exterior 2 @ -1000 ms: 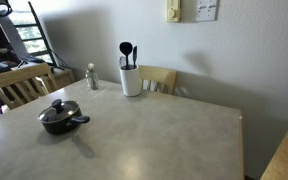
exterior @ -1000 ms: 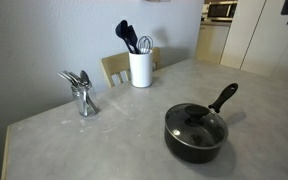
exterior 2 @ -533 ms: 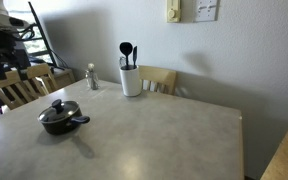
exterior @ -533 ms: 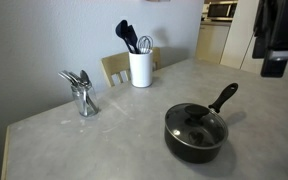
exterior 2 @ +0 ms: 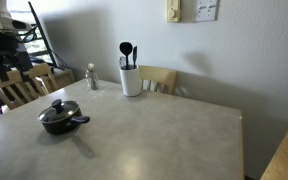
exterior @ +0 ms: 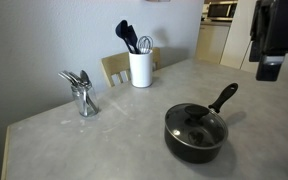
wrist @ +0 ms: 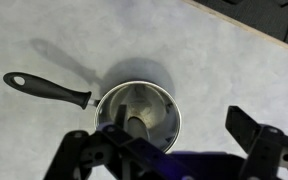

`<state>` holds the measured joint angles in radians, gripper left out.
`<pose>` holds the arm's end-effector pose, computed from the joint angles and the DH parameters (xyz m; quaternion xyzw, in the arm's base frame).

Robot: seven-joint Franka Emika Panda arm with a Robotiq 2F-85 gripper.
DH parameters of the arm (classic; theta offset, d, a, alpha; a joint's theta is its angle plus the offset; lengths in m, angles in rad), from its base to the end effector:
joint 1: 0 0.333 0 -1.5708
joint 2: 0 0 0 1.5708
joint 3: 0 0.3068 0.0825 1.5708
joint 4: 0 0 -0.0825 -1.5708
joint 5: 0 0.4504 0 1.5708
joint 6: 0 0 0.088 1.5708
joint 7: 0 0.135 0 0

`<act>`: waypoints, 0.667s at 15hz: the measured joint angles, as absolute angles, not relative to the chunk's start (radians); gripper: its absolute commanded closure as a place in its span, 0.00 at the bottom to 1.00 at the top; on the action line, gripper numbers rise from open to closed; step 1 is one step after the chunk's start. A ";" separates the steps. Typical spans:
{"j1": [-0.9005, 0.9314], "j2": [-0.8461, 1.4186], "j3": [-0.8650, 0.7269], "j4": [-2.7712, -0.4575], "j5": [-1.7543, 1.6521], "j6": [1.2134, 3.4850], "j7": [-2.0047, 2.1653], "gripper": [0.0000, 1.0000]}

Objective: Pick the lid on the pot and place it on the table

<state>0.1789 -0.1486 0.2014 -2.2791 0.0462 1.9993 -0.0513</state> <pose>0.4923 0.1998 0.3324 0.9773 0.2009 -0.0669 0.0054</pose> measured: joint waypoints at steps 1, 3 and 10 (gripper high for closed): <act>0.179 -0.149 0.201 -2.279 0.046 1.999 -0.051 0.00; 0.179 -0.149 0.201 -2.279 0.046 1.999 -0.051 0.00; 0.178 -0.139 0.202 -2.316 -0.067 2.183 -0.048 0.00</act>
